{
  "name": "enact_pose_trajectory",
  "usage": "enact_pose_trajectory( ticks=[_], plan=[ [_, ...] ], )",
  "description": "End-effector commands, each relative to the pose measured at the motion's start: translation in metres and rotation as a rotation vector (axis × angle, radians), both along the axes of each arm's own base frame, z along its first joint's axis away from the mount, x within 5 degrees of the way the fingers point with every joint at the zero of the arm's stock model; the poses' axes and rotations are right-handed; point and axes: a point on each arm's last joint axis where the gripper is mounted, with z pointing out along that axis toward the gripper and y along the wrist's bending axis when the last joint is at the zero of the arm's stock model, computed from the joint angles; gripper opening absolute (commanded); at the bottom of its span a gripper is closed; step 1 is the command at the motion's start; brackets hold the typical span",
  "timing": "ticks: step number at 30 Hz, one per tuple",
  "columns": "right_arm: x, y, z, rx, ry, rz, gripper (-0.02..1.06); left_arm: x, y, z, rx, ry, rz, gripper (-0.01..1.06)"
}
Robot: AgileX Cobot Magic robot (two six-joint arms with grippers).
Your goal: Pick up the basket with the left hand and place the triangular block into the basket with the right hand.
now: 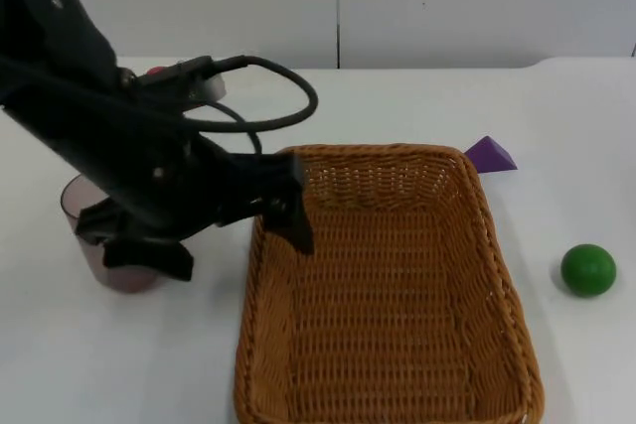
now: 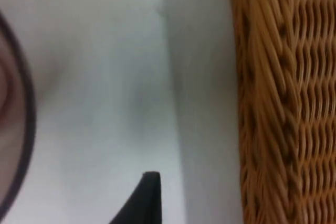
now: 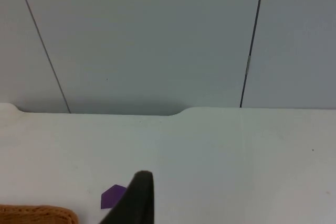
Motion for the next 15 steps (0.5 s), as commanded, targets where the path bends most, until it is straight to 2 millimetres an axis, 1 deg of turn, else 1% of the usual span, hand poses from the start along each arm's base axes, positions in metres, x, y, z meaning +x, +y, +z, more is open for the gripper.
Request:
enact_pose_trajectory(
  ticks=[1,6,9,15],
  plan=[
    [0.000,-0.001,0.002,-0.019,-0.002,-0.004,1.05,0.003,-0.006,-0.003,-0.014,-0.008,0.025,1.05],
    [0.000,-0.001,0.002,-0.021,-0.003,-0.003,1.05,0.003,-0.012,-0.011,0.003,-0.030,0.021,1.05],
    [0.000,-0.001,0.002,-0.021,-0.003,-0.003,1.05,0.001,-0.019,-0.020,0.014,-0.029,0.023,1.05],
    [0.000,-0.001,0.002,-0.021,-0.003,-0.003,1.05,0.003,-0.020,-0.034,0.031,-0.007,0.056,1.05]
  ],
)
